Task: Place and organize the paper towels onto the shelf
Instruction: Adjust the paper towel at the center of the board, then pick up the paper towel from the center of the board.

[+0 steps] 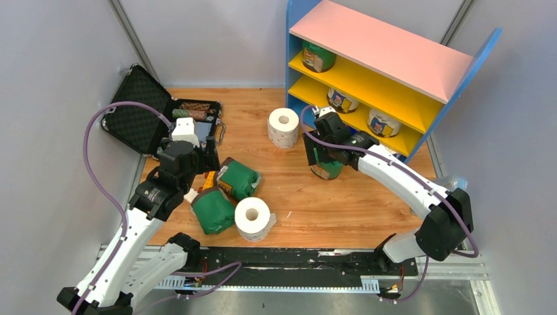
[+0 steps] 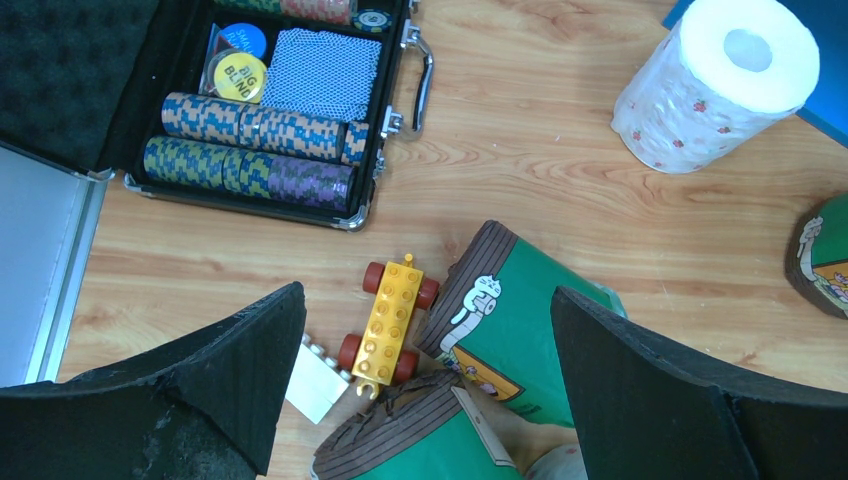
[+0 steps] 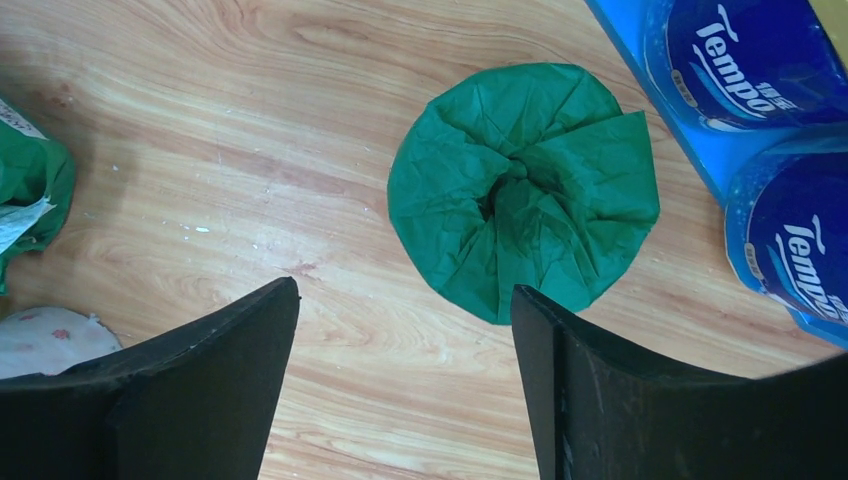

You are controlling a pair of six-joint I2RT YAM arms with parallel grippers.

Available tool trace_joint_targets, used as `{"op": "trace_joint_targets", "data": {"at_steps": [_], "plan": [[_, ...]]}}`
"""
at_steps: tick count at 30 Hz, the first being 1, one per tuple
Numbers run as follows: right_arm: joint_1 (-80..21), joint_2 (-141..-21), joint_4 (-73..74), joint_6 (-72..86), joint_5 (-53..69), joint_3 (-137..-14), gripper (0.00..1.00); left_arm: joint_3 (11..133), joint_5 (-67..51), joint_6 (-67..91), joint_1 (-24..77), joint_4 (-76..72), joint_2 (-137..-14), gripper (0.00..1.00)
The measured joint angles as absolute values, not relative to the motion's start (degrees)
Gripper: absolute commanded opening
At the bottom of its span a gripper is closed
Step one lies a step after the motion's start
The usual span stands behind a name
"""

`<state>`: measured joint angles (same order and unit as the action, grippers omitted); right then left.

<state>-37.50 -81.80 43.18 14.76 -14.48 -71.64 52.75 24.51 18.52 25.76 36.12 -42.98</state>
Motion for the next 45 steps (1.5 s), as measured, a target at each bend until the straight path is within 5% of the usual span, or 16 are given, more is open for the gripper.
{"op": "trace_joint_targets", "data": {"at_steps": [38, 45], "plan": [[-33.8, -92.9, 38.0, 9.3, -8.2, -71.2, 0.58, 52.8, 24.5, 18.5, 25.8, 36.1, -43.0, 1.0], [-33.8, -93.6, 37.5, 9.1, -8.3, -70.8, 0.47, 52.8, 24.5, 18.5, 25.8, 36.1, -43.0, 1.0]]}}
